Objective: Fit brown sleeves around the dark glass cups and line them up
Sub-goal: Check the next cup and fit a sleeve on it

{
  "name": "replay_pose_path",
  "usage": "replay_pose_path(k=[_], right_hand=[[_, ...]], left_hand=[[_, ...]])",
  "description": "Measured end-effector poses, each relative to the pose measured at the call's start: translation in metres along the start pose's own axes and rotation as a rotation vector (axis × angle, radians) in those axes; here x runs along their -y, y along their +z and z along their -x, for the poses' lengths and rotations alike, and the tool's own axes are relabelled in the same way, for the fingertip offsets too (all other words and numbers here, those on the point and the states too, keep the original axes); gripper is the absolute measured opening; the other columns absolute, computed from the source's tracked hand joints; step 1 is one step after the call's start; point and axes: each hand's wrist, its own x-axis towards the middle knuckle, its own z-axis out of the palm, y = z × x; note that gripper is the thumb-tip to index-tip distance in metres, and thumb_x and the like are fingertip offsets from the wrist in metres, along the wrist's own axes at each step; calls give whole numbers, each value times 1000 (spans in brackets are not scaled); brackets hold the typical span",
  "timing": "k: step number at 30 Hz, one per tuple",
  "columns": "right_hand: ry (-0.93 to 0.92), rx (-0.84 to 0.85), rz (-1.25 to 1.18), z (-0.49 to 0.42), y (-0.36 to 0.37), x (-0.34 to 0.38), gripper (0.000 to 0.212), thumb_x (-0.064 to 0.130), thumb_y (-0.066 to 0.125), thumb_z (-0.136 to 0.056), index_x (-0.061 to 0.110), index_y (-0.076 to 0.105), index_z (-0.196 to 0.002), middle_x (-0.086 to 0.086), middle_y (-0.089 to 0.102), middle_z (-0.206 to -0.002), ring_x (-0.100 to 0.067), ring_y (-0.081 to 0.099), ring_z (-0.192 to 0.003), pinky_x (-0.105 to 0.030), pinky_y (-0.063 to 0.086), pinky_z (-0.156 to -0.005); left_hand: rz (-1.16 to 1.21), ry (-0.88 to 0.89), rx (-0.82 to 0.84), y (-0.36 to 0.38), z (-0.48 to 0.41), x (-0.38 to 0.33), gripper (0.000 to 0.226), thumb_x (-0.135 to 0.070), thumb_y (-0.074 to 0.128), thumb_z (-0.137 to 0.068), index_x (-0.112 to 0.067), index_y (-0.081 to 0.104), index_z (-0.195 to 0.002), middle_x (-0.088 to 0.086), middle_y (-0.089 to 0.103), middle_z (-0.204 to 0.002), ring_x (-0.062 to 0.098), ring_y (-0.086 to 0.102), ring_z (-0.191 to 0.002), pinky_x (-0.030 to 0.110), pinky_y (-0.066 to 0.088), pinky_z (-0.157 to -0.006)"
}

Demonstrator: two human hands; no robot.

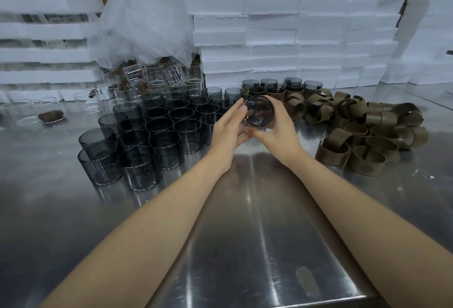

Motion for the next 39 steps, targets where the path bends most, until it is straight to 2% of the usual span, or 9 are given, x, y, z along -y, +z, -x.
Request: replay_pose_path(k=[4,8,15,21,26,30,32,35,39], right_hand=[[1,59,-4,1,-4,1,63,7,79,-74,29,48,-124,22,57,-112,18,53,-103,-1,38,-85],[-7,94,15,1,-8,-1,65,5,80,-73,24,48,-127,24,59,-111,13,57,-104,-5,41,-87],[5,102,14,6,-15,-3,68,9,82,-74,20,48,-133,23,59,-114,6,57,-110,-9,43,-91],[-58,165,39,7,-17,4,67,8,82,-74,16,50,-132,12,61,-117,-1,59,-110,-20,49,-93],[-128,220,97,6,-19,8,61,4,77,-79,14,51,-133,8,60,-119,2,58,-106,-12,46,-90],[-176,255,162,4,-21,9,56,5,74,-81,13,53,-132,15,57,-119,14,53,-108,-7,41,-90],[-196,268,187,3,-22,10,54,7,74,-81,14,54,-131,17,56,-120,13,51,-109,-8,41,-91],[-210,288,220,2,-23,12,55,10,74,-81,17,55,-132,16,55,-126,4,51,-116,-15,43,-98],[-184,299,268,2,-24,13,61,9,74,-79,19,54,-136,7,56,-136,-11,52,-127,-36,46,-105]], left_hand=[[-31,-28,-11,0,-1,2,34,-30,53,-100,-14,60,-128,9,72,-114,22,71,-92,35,58,-84],[-49,-48,9,-1,-4,3,21,-30,51,-100,-18,68,-105,2,76,-97,17,73,-83,31,57,-77],[-59,-106,93,-2,-6,1,23,-34,55,-98,-15,60,-109,7,74,-107,24,71,-97,41,55,-92],[-17,-135,59,-2,-2,-2,28,-34,55,-98,-11,54,-114,11,70,-112,27,69,-103,43,55,-93],[-43,-144,34,0,1,-4,34,-35,56,-97,-7,50,-116,12,67,-110,29,66,-111,46,53,-97],[-83,-143,33,2,4,-5,57,-40,62,-93,1,48,-130,21,63,-125,30,63,-116,47,51,-100],[-83,-141,25,3,5,-5,61,-40,65,-90,3,47,-129,23,63,-123,31,64,-114,49,50,-100],[-94,-145,-3,5,6,-5,56,-45,72,-78,-6,51,-113,15,66,-110,26,67,-106,48,53,-97],[-141,-136,-12,6,6,-5,65,-48,77,-64,-10,52,-110,14,64,-111,27,66,-109,48,54,-95]])
